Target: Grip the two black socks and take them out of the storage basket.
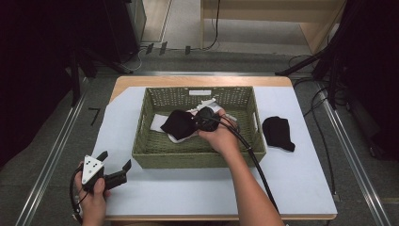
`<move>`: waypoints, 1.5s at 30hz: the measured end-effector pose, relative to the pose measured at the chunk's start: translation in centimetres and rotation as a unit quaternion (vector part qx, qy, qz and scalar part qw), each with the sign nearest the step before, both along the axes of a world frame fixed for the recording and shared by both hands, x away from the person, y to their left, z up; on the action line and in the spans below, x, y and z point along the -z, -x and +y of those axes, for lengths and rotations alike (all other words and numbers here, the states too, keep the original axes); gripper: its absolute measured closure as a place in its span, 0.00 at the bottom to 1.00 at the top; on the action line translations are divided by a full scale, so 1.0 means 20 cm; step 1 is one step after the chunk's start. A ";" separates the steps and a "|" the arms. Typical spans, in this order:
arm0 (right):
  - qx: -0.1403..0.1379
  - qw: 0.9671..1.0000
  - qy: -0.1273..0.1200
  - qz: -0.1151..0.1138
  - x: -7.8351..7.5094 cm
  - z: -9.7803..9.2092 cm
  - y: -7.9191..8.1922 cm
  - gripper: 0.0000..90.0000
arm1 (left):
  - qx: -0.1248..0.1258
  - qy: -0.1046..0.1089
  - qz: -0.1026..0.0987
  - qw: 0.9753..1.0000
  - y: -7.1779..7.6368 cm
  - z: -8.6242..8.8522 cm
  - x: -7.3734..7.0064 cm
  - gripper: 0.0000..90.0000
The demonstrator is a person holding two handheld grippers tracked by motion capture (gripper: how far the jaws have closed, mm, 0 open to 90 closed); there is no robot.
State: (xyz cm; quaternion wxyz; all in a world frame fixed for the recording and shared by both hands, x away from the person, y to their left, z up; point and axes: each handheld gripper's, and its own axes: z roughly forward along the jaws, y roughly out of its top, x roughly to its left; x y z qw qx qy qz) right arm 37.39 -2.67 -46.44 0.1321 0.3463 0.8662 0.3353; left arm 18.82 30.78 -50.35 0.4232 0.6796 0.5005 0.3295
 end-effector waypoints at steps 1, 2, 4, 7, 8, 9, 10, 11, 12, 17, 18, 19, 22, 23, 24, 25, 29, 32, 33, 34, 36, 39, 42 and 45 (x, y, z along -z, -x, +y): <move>0.004 1.000 -0.008 -0.007 -0.01 -0.01 0.00 0.91 | 0.000 0.001 0.000 1.000 0.00 0.00 0.00 0.10; 0.006 1.000 -0.014 -0.015 -0.02 -0.01 0.00 0.91 | -0.001 0.000 0.000 1.000 0.00 0.00 0.00 0.10; 0.015 0.999 -0.027 -0.029 -0.03 -0.02 0.01 0.91 | 0.000 0.000 0.001 1.000 0.00 0.00 0.00 0.10; 0.027 0.997 -0.050 -0.048 -0.06 -0.04 0.01 0.92 | 0.000 0.000 0.000 1.000 0.00 0.00 0.00 0.10; 0.031 0.996 -0.055 -0.057 -0.07 -0.05 0.01 0.92 | 0.000 0.001 0.000 1.000 0.00 0.00 0.00 0.10; 0.036 0.995 -0.061 -0.064 -0.07 -0.05 0.02 0.92 | 0.000 0.001 0.000 1.000 0.00 0.00 0.00 0.10; 0.041 0.994 -0.067 -0.070 -0.08 -0.06 0.02 0.92 | -0.001 0.001 0.000 1.000 0.00 0.00 0.00 0.10; 0.046 0.994 -0.070 -0.074 -0.08 -0.06 0.02 0.92 | -0.001 0.001 0.000 1.000 0.00 0.00 0.00 0.10; 0.050 0.993 -0.072 -0.079 -0.09 -0.07 0.02 0.92 | -0.001 0.002 -0.001 1.000 0.00 0.00 0.00 0.10; 0.073 0.986 -0.102 -0.109 -0.13 -0.10 0.03 0.92 | 0.000 0.004 -0.002 1.000 0.00 0.00 0.00 0.10; 0.083 0.984 -0.107 -0.116 -0.13 -0.10 0.04 0.92 | 0.000 0.004 -0.002 1.000 0.00 0.00 0.00 0.10; 0.090 0.982 -0.105 -0.127 -0.14 -0.11 0.04 0.92 | 0.000 0.004 -0.002 1.000 0.00 0.00 0.00 0.10; 0.111 0.975 -0.133 -0.141 -0.17 -0.14 0.05 0.92 | -0.001 0.004 -0.001 1.000 0.00 0.00 0.00 0.10; 0.114 0.973 -0.138 -0.147 -0.18 -0.14 0.05 0.92 | 0.000 0.004 -0.002 1.000 0.00 0.00 0.00 0.10; 0.115 0.971 -0.142 -0.152 -0.19 -0.15 0.05 0.92 | 0.000 0.004 -0.001 1.000 0.00 0.00 0.00 0.10; 0.116 0.970 -0.146 -0.155 -0.19 -0.15 0.05 0.93 | 0.000 0.004 -0.002 1.000 0.00 0.00 0.00 0.10; 0.119 0.965 -0.169 -0.161 -0.22 -0.17 0.05 0.93 | 0.001 0.001 -0.001 1.000 0.00 0.00 0.00 0.10; 0.127 0.959 -0.189 -0.167 -0.25 -0.20 0.06 0.93 | -0.002 0.002 0.000 1.000 0.00 0.00 0.00 0.10; 0.130 0.957 -0.195 -0.169 -0.26 -0.21 0.06 0.93 | -0.002 0.001 0.000 1.000 0.00 0.00 0.00 0.10; 0.131 0.956 -0.201 -0.171 -0.27 -0.22 0.06 0.93 | -0.002 0.001 0.000 1.000 0.00 0.00 0.00 0.10; 0.137 0.952 -0.205 -0.179 -0.30 -0.26 0.07 0.93 | -0.002 0.001 -0.001 1.000 0.00 0.00 0.00 0.10; 0.145 0.950 -0.205 -0.187 -0.32 -0.31 0.08 0.93 | -0.002 0.002 -0.003 1.000 0.00 0.00 0.00 0.10; 0.156 0.946 -0.208 -0.195 -0.35 -0.37 0.09 0.93 | -0.001 0.001 -0.004 1.000 0.00 0.00 0.00 0.10; 0.163 0.943 -0.210 -0.202 -0.36 -0.43 0.09 0.93 | -0.002 0.001 -0.004 1.000 0.00 0.00 0.00 0.10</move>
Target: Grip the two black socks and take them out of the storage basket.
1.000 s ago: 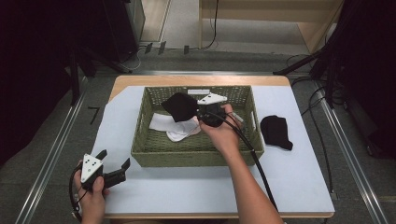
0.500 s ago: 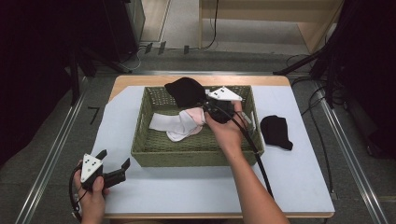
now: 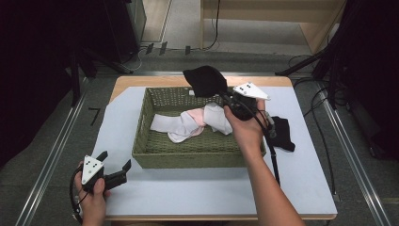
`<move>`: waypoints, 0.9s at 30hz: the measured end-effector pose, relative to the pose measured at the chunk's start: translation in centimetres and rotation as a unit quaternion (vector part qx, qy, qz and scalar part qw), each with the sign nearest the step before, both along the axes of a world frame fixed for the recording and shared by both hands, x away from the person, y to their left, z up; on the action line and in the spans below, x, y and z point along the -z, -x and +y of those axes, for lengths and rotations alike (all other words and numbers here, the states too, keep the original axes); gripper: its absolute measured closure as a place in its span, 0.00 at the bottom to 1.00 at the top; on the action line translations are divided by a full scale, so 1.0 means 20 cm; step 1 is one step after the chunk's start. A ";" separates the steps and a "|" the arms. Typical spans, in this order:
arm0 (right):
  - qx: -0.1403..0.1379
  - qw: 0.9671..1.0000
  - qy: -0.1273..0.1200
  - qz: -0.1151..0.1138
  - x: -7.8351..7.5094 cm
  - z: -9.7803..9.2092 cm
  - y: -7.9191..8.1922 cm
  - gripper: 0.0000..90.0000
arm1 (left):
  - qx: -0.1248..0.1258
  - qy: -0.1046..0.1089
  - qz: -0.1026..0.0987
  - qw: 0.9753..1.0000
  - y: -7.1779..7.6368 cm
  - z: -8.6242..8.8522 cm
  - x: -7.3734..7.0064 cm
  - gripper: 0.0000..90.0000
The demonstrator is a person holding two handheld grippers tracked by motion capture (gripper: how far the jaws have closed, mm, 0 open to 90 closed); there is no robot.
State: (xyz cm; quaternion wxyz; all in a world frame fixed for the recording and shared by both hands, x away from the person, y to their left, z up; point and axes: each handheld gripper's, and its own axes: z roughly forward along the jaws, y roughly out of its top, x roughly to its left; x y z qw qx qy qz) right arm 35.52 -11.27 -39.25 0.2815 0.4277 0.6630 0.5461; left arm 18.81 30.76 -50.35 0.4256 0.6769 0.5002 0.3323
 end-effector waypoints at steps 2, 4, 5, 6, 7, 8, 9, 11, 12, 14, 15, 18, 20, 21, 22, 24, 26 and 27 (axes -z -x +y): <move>0.006 1.000 -0.002 -0.005 -0.01 -0.04 0.00 0.93 | 0.000 0.000 0.000 1.000 0.00 0.00 0.00 0.10; 0.013 1.000 -0.008 -0.006 -0.01 -0.08 0.01 0.93 | 0.000 0.000 0.000 1.000 0.00 0.00 0.00 0.10; 0.017 1.000 -0.012 -0.009 -0.02 -0.10 0.01 0.93 | 0.000 -0.001 0.000 1.000 0.00 0.00 0.00 0.10; 0.021 1.000 -0.016 -0.009 -0.02 -0.13 0.01 0.93 | 0.000 -0.001 -0.001 1.000 0.00 0.00 0.00 0.10; 0.025 0.999 -0.018 -0.009 -0.02 -0.15 0.01 0.93 | 0.000 -0.001 0.000 1.000 0.00 0.00 0.00 0.10; 0.029 0.999 -0.018 -0.011 -0.02 -0.17 0.01 0.93 | 0.000 -0.001 0.000 1.000 0.00 0.00 0.00 0.10; 0.033 0.999 -0.021 -0.011 -0.02 -0.19 0.01 0.93 | 0.000 -0.001 0.000 1.000 0.00 0.00 0.00 0.10; 0.039 0.999 -0.023 -0.012 -0.02 -0.23 0.02 0.93 | 0.000 -0.002 0.000 1.000 0.00 0.00 0.00 0.10; 0.043 0.999 -0.026 -0.013 -0.01 -0.25 0.02 0.93 | 0.000 -0.002 0.000 1.000 0.00 0.00 0.00 0.10; 0.047 0.998 -0.027 -0.016 -0.01 -0.29 0.02 0.93 | 0.000 -0.002 0.000 1.000 0.00 0.00 0.00 0.10; 0.049 0.998 -0.028 -0.016 -0.01 -0.30 0.02 0.93 | 0.000 -0.002 0.001 1.000 0.00 0.00 0.00 0.10; 0.056 0.998 -0.034 -0.018 0.00 -0.36 0.04 0.93 | 0.001 -0.003 0.002 1.000 0.00 0.00 0.00 0.10; 0.063 0.997 -0.038 -0.019 0.01 -0.40 0.04 0.93 | 0.001 -0.003 0.001 1.000 0.00 0.00 0.00 0.10; 0.066 0.997 -0.040 -0.019 0.01 -0.42 0.05 0.93 | 0.001 -0.003 0.001 1.000 0.00 0.00 0.00 0.10; 0.070 0.996 -0.043 -0.020 0.02 -0.44 0.05 0.93 | 0.000 -0.002 0.000 1.000 0.00 0.00 0.00 0.10; 0.079 0.995 -0.049 -0.019 0.02 -0.48 0.05 0.93 | 0.001 -0.001 0.000 1.000 0.00 0.00 0.00 0.10; 0.088 0.995 -0.050 -0.018 0.02 -0.52 0.06 0.93 | 0.000 -0.001 0.000 1.000 0.00 0.00 0.00 0.10; 0.092 0.994 -0.051 -0.019 0.03 -0.54 0.06 0.93 | 0.000 -0.001 0.000 1.000 0.00 0.00 0.00 0.10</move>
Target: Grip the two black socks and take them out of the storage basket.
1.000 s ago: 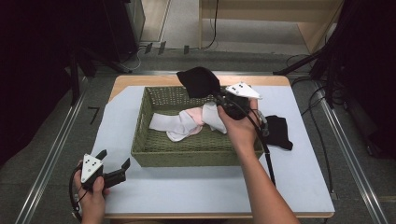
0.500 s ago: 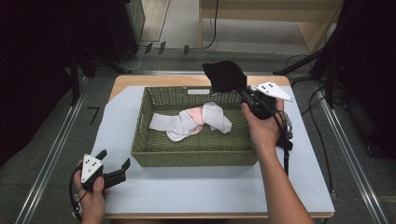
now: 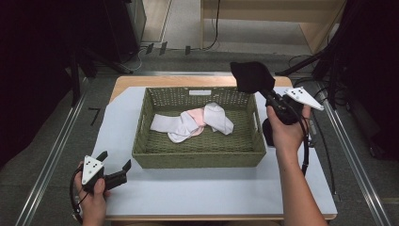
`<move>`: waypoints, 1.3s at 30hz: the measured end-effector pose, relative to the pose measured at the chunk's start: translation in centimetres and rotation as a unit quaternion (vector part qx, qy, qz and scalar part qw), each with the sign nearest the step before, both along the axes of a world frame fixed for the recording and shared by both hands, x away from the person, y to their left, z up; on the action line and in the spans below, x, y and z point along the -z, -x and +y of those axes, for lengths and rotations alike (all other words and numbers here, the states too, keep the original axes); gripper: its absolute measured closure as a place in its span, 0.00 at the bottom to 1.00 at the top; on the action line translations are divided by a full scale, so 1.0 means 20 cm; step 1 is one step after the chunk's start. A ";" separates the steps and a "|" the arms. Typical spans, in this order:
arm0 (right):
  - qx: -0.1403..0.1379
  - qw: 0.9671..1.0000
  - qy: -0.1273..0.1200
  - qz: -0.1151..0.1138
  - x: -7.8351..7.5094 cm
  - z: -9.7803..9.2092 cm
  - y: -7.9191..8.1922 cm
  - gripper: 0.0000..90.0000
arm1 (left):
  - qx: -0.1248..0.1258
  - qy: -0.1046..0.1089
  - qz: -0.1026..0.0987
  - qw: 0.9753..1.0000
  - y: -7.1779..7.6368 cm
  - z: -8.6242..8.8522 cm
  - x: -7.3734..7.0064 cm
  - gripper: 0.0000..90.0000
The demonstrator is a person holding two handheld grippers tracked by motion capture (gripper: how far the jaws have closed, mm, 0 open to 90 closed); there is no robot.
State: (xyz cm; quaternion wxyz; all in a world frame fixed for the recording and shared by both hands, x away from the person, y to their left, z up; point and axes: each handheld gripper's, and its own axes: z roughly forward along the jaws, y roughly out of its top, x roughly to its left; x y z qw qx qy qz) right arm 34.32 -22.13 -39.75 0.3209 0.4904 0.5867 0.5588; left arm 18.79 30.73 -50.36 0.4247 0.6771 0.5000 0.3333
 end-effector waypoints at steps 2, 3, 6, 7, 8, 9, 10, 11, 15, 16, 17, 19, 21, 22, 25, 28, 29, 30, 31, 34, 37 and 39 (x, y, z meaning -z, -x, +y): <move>0.008 1.000 -0.001 0.002 0.01 -0.04 0.00 0.93 | 0.001 -0.001 0.002 1.000 0.00 0.00 0.00 0.10; 0.011 1.000 -0.001 0.002 0.01 -0.06 0.01 0.93 | 0.001 -0.001 0.002 1.000 0.00 0.00 0.00 0.10; 0.021 1.000 -0.002 0.006 0.03 -0.11 0.01 0.93 | 0.001 -0.002 0.002 1.000 0.00 0.00 0.00 0.10; 0.024 1.000 -0.004 0.007 0.04 -0.12 0.02 0.93 | 0.001 -0.002 0.002 1.000 0.00 0.00 0.00 0.10; 0.027 1.000 -0.005 0.007 0.05 -0.14 0.02 0.93 | 0.001 -0.003 0.002 1.000 0.00 0.00 0.00 0.10; 0.029 0.999 -0.009 0.008 0.05 -0.15 0.02 0.93 | 0.001 -0.003 0.002 1.000 0.00 0.00 0.00 0.10; 0.033 0.999 -0.011 0.011 0.06 -0.17 0.02 0.93 | 0.001 -0.003 0.002 1.000 0.00 0.00 0.00 0.10; 0.036 0.999 -0.011 0.011 0.07 -0.18 0.03 0.93 | 0.001 -0.003 0.001 1.000 0.00 0.00 0.00 0.10; 0.046 0.999 -0.016 0.018 0.11 -0.23 0.04 0.93 | 0.000 -0.003 0.001 1.000 0.00 0.00 0.00 0.10; 0.050 0.998 -0.018 0.021 0.12 -0.24 0.04 0.93 | 0.000 -0.003 0.001 1.000 0.00 0.00 0.00 0.10; 0.052 0.998 -0.018 0.022 0.13 -0.25 0.04 0.93 | 0.000 -0.003 0.001 1.000 0.00 0.00 0.00 0.10; 0.057 0.998 -0.019 0.025 0.14 -0.28 0.05 0.93 | 0.000 -0.004 0.000 1.000 0.00 0.00 0.00 0.10; 0.062 0.997 -0.023 0.029 0.16 -0.30 0.05 0.93 | 0.000 -0.003 0.000 1.000 0.00 0.00 0.00 0.10; 0.064 0.997 -0.022 0.028 0.17 -0.31 0.06 0.93 | 0.000 -0.003 0.000 1.000 0.00 0.00 0.00 0.10; 0.071 0.996 -0.025 0.036 0.20 -0.34 0.06 0.93 | 0.000 -0.004 0.000 1.000 0.00 0.00 0.00 0.10; 0.078 0.996 -0.022 0.044 0.23 -0.37 0.07 0.93 | 0.000 -0.004 0.000 1.000 0.00 0.00 0.00 0.10; 0.081 0.995 -0.023 0.045 0.24 -0.38 0.07 0.93 | 0.000 -0.004 0.000 1.000 0.00 0.00 0.00 0.10; 0.083 0.995 -0.023 0.050 0.26 -0.39 0.07 0.93 | 0.000 -0.004 0.000 1.000 0.00 0.00 0.00 0.10; 0.085 0.995 -0.023 0.054 0.27 -0.40 0.07 0.93 | 0.000 -0.004 0.000 1.000 0.00 0.00 0.00 0.10; 0.092 0.993 -0.023 0.063 0.32 -0.42 0.07 0.93 | 0.000 -0.005 0.000 1.000 0.00 0.00 0.00 0.10; 0.096 0.992 -0.025 0.075 0.38 -0.43 0.07 0.93 | 0.000 -0.004 -0.001 1.000 0.00 0.00 0.00 0.10; 0.096 0.992 -0.023 0.077 0.41 -0.44 0.08 0.93 | 0.000 -0.004 -0.001 1.000 0.00 0.00 0.00 0.10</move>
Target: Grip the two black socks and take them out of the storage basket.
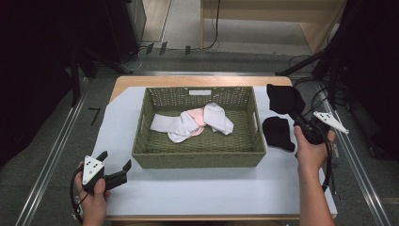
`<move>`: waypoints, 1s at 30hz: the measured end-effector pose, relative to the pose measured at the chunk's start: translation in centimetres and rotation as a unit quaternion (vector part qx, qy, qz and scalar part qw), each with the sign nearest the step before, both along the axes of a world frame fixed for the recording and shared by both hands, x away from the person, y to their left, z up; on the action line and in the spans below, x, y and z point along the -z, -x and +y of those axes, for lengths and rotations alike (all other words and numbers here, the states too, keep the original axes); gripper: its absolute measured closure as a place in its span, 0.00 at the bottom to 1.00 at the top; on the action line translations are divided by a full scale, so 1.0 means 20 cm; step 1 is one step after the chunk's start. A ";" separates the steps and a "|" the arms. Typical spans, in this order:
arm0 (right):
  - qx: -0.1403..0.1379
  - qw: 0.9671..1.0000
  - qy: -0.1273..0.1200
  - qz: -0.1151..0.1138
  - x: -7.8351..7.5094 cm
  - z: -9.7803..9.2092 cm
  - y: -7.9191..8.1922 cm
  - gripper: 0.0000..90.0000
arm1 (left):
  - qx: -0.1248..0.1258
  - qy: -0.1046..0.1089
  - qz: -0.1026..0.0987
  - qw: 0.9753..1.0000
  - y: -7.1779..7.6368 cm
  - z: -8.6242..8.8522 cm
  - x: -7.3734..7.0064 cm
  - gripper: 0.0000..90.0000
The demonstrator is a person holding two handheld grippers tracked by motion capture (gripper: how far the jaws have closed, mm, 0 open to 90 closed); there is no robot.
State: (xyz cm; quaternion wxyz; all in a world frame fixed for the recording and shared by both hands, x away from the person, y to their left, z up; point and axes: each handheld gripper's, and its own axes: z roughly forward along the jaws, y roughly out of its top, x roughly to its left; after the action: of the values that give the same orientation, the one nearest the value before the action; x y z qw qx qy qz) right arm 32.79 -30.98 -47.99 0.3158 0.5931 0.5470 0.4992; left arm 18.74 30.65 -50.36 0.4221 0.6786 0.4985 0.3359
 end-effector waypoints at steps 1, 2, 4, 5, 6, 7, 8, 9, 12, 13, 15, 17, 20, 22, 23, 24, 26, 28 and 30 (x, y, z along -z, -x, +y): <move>0.001 1.000 0.001 0.003 0.02 0.00 0.00 0.93 | 0.000 0.000 0.000 1.000 0.00 0.00 0.00 0.10; 0.002 1.000 0.002 0.007 0.03 -0.01 0.00 0.93 | 0.000 0.000 0.000 1.000 0.00 0.00 0.00 0.10; 0.007 1.000 -0.003 0.016 0.07 -0.02 0.01 0.93 | 0.000 0.000 0.000 1.000 0.00 0.00 0.00 0.10; 0.008 1.000 -0.006 0.020 0.08 -0.02 0.01 0.93 | 0.000 0.000 0.000 1.000 0.00 0.00 0.00 0.10; 0.010 1.000 -0.007 0.024 0.10 -0.03 0.01 0.93 | -0.001 0.000 -0.001 1.000 0.00 0.00 0.00 0.10; 0.010 1.000 -0.007 0.027 0.11 -0.03 0.01 0.93 | -0.001 0.000 -0.001 1.000 0.00 0.00 0.00 0.10; 0.010 0.999 -0.005 0.030 0.13 -0.03 0.01 0.93 | -0.001 0.001 -0.002 1.000 0.00 0.00 0.00 0.10; 0.010 0.999 -0.002 0.032 0.14 -0.04 0.02 0.93 | -0.001 0.001 -0.002 1.000 0.00 0.00 0.00 0.10; 0.002 0.999 0.007 0.035 0.16 -0.03 0.03 0.89 | -0.001 0.000 -0.002 1.000 0.00 0.00 0.00 0.10; -0.002 0.999 0.012 0.036 0.17 -0.03 0.03 0.82 | -0.001 0.000 -0.001 1.000 0.00 0.00 0.00 0.10; 0.001 0.999 0.018 0.033 0.18 -0.02 0.04 0.70 | -0.001 0.000 -0.002 1.000 0.00 0.00 0.00 0.10; 0.009 0.999 0.020 0.034 0.19 -0.03 0.05 0.66 | -0.001 0.000 -0.002 1.000 0.00 0.00 0.00 0.10; 0.015 0.999 -0.004 0.035 0.19 -0.05 0.07 0.62 | -0.002 0.001 -0.003 1.000 0.00 0.00 0.00 0.10; 0.019 0.999 -0.008 0.033 0.19 -0.07 0.08 0.61 | -0.002 0.001 -0.003 1.000 0.00 0.00 0.00 0.10; 0.018 0.999 -0.007 0.031 0.18 -0.07 0.09 0.60 | -0.002 0.002 -0.003 1.000 0.00 0.00 0.00 0.10; 0.019 0.999 -0.007 0.028 0.18 -0.08 0.10 0.58 | -0.001 0.001 -0.002 1.000 0.00 0.00 0.00 0.10; 0.018 1.000 -0.007 0.022 0.17 -0.09 0.12 0.56 | -0.002 0.000 -0.002 1.000 0.00 0.00 0.00 0.10; 0.014 1.000 -0.005 0.018 0.16 -0.10 0.14 0.54 | -0.002 -0.001 -0.002 1.000 0.00 0.00 0.00 0.10; 0.011 1.000 0.003 0.011 0.16 -0.11 0.16 0.51 | -0.002 -0.001 -0.002 1.000 0.00 0.00 0.00 0.10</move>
State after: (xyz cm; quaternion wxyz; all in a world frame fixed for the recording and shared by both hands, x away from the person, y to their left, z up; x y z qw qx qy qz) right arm 29.54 -33.18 -51.14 0.3167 0.6041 0.5451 0.4875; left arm 18.65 30.63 -50.33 0.4217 0.6772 0.4988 0.3388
